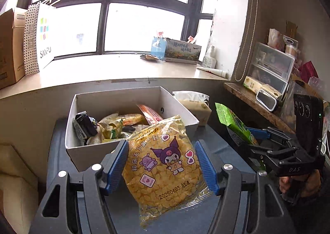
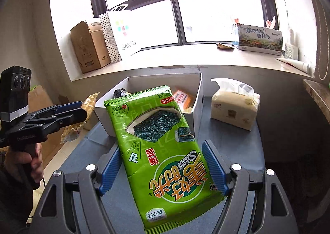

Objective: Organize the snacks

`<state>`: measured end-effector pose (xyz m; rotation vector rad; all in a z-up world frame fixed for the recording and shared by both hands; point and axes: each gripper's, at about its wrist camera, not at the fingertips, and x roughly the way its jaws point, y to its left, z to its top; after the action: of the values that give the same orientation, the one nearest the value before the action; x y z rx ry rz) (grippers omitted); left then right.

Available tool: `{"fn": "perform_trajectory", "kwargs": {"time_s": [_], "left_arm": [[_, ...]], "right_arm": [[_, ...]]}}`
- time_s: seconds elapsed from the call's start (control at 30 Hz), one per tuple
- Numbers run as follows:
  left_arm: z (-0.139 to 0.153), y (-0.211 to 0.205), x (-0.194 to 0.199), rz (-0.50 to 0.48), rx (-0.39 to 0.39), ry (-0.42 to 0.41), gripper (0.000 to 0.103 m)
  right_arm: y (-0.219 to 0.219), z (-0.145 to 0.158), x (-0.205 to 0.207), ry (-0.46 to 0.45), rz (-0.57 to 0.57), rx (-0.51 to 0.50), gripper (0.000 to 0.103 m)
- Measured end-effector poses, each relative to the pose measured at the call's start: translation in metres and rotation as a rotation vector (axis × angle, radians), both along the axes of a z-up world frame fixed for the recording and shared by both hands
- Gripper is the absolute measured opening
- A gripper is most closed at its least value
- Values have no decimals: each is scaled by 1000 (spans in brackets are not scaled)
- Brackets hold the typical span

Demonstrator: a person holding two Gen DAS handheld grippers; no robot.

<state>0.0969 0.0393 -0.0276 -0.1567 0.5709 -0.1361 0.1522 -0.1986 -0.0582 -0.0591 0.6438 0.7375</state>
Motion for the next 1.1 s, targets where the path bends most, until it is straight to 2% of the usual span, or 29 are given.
{"fn": "perform_trajectory", "kwargs": {"time_s": [0.2, 0.37, 0.53, 0.57, 0.63, 0.67, 0.7, 0.8, 0.87, 0.97, 1.03, 1.1], "left_arm": [[11, 52, 70, 89, -76, -25, 71], [1, 78, 118, 128, -73, 1, 71], [-12, 88, 143, 143, -37, 26, 73], [-13, 91, 145, 158, -38, 29, 74], [-15, 98, 147, 171, -47, 51, 99], [-15, 100, 144, 177, -46, 45, 103], [-16, 101, 141, 185, -37, 40, 103], [-18, 101, 133, 163, -18, 46, 103], [-18, 99, 127, 168, -4, 42, 103], [-11, 97, 108, 176, -9, -25, 103], [-5, 92, 96, 180, -7, -57, 103], [1, 82, 85, 192, 37, -67, 103]], "right_arm": [[52, 19, 56, 16, -40, 29, 81], [87, 26, 116, 40, -106, 70, 81], [120, 22, 157, 59, -153, 28, 82], [124, 21, 164, 68, -162, 30, 83], [128, 17, 175, 109, -169, 43, 94], [131, 14, 180, 144, -152, 44, 103], [135, 12, 181, 155, -151, 23, 103], [138, 12, 171, 78, -158, -20, 103], [140, 11, 165, 66, -147, -42, 103], [142, 12, 153, 50, -135, -76, 103], [144, 15, 140, -14, -123, -116, 103], [147, 20, 125, -94, -117, -167, 103]]}}
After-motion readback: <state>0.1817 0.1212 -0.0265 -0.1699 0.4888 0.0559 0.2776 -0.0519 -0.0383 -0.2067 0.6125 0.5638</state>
